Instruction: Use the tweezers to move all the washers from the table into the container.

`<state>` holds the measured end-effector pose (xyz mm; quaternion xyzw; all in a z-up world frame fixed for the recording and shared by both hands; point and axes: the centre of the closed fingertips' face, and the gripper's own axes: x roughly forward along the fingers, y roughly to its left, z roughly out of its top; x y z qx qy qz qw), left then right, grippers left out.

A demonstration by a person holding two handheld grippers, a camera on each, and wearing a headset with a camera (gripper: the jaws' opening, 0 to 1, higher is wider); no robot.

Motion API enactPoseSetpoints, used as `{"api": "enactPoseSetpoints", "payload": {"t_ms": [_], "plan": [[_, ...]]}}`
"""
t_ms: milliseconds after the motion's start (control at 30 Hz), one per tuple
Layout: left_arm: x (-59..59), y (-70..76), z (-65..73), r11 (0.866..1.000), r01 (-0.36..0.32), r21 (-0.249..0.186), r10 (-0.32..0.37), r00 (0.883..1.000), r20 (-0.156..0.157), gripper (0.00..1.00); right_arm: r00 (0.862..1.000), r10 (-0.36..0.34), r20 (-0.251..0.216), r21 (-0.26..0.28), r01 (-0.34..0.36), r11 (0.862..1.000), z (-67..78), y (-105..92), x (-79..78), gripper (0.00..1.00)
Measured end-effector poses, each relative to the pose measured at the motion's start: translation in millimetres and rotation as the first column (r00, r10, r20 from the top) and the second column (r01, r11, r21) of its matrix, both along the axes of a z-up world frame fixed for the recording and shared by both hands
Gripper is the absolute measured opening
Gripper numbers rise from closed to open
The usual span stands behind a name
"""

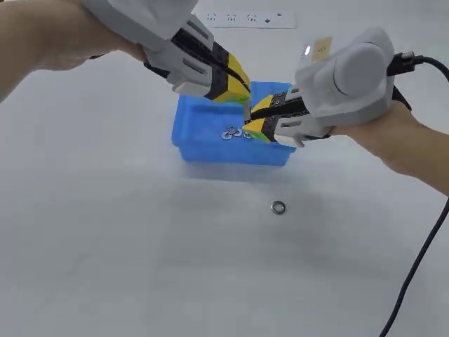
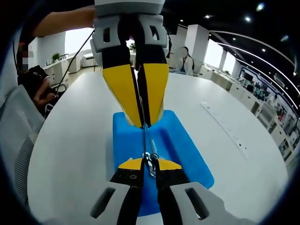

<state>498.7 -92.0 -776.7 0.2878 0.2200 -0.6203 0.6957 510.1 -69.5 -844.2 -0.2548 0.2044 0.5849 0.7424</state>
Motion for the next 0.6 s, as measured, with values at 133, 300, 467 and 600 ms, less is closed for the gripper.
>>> {"api": "enactPoseSetpoints", "payload": {"t_ms": [133,300,467,600], "plan": [[0.4,0.4,-2.9,1.0,0.0,0.007,0.0,1.0,-0.002,0.06,1.0,-0.007,-0.009,0.0,0.007,1.0,-3.0,-0.9,-0.3,0.1],[0.5,-0.5,-1.6,1.0,-0.001,0.008,0.001,1.0,0.001,0.06,1.0,-0.016,-0.011,0.001,0.016,1.0,-1.8,-2.0,-0.3,0.1],[-2.7,-0.9,4.3,1.0,0.002,0.01,-0.003,1.0,0.015,0.06,1.0,-0.026,-0.002,0.007,0.026,1.0,3.9,-1.7,-0.9,0.11],[-5.8,-0.4,12.8,1.0,0.005,0.009,-0.005,1.0,0.027,0.06,1.0,-0.023,0.009,0.013,0.023,1.0,11.6,-0.6,-4.0,0.11]]}}
